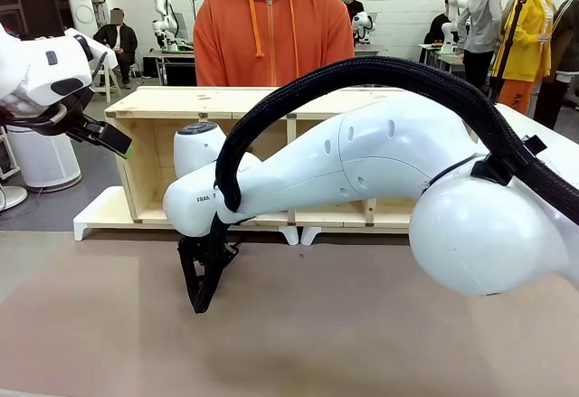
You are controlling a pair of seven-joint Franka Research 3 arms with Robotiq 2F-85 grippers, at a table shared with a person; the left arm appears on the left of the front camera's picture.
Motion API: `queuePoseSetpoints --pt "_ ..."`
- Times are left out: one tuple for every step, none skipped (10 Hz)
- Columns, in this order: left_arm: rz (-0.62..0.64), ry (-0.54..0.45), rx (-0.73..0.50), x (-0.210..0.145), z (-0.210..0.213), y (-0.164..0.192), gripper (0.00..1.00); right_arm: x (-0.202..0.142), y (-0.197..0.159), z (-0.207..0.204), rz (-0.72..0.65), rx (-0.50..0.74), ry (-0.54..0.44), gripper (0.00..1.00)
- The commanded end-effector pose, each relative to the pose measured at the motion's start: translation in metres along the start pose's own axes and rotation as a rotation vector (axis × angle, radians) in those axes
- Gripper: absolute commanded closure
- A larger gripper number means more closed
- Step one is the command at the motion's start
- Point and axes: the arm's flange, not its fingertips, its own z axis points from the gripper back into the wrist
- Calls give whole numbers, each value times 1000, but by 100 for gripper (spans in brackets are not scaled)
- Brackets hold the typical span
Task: Perform cable management.
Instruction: When the cord part of the Power Cable appears at the lower middle area of the table and stops, grasp the cord part of the Power Cable, then pull the grasped Power Cable to the location of the Power Strip.
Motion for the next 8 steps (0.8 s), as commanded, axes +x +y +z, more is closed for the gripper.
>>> queuePoseSetpoints --pt "2 0 -4 0 0 1 0 0 0 0 0 0 0 100" --pt "2 0 -4 0 0 1 0 0 0 0 0 0 0 100" --pt "2 0 -4 0 0 1 0 0 0 0 0 0 0 100" --pt "2 0 -4 0 0 1 0 0 0 0 0 0 0 100" --pt "2 0 -4 0 0 1 0 0 0 0 0 0 0 100" --pt "2 0 -4 0 0 1 0 0 0 0 0 0 0 100" --pt "2 0 -4 0 0 1 0 0 0 0 0 0 0 100" --pt "2 0 -4 0 0 1 0 0 0 0 0 0 0 100"
